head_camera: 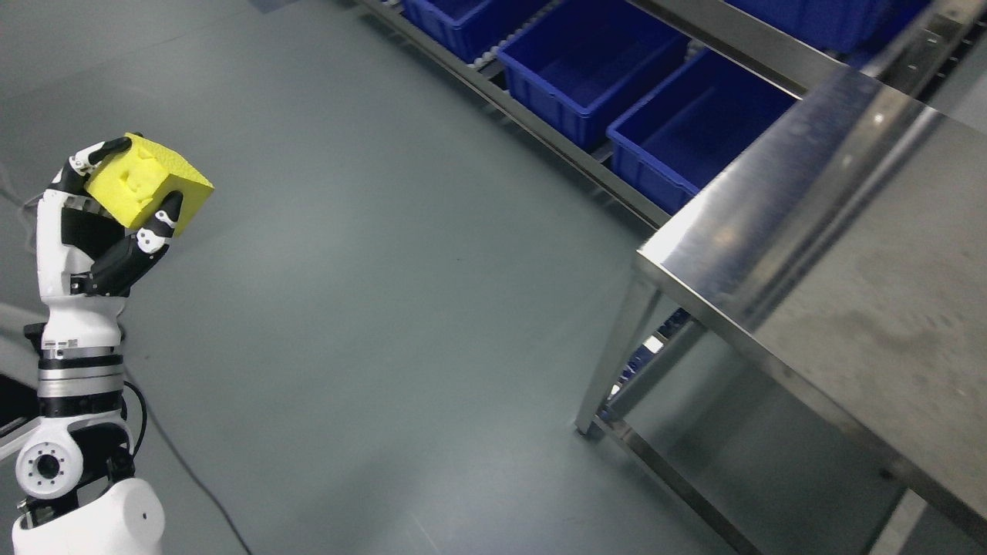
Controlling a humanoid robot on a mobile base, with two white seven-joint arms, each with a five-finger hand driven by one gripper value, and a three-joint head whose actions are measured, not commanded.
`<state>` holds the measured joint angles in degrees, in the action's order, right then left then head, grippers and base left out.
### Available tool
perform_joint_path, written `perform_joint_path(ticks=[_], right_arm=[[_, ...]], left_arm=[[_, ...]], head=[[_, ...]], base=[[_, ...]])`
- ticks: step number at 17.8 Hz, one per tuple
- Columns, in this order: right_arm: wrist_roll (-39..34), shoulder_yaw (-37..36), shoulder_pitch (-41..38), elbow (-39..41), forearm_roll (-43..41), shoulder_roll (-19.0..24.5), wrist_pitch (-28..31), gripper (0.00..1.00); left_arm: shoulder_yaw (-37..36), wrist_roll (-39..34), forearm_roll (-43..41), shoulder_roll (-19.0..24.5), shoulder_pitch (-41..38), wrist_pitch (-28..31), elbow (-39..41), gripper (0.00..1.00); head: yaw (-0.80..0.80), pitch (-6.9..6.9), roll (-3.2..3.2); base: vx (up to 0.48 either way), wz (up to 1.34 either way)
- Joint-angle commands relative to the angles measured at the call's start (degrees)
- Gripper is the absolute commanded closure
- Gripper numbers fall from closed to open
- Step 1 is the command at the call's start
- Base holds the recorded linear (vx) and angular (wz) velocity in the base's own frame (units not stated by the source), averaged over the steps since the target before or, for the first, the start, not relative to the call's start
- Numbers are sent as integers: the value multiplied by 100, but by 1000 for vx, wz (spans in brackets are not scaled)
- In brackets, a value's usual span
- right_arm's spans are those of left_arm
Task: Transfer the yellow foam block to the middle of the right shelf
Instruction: 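Hold the cube in the left hand while turning toward the blue-bin shelf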
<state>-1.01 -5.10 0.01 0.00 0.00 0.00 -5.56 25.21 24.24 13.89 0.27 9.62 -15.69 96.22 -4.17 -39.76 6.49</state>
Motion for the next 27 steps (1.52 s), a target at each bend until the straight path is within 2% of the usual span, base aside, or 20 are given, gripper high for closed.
perform_joint_path(ticks=[1, 7, 12, 20, 27], right_arm=[[-4, 0, 8, 100, 0, -100, 2, 0], [-4, 0, 8, 100, 0, -100, 2, 0], [-4, 0, 8, 100, 0, -100, 2, 0], [-4, 0, 17, 100, 0, -100, 2, 0], [-4, 0, 17, 100, 0, -100, 2, 0]], left_arm=[[142, -7, 0, 73, -92, 66, 126, 85], [203, -42, 0, 73, -145, 75, 126, 78], [177, -69, 0, 73, -171, 259, 126, 65], [133, -69, -9, 73, -180, 294, 126, 64], [116, -69, -9, 73, -189, 364, 117, 64]], head=[[0, 0, 0], [0, 0, 0], [0, 0, 1], [0, 0, 2], [0, 0, 2]], base=[[32, 883], [70, 715], [140, 554], [218, 290], [328, -135]])
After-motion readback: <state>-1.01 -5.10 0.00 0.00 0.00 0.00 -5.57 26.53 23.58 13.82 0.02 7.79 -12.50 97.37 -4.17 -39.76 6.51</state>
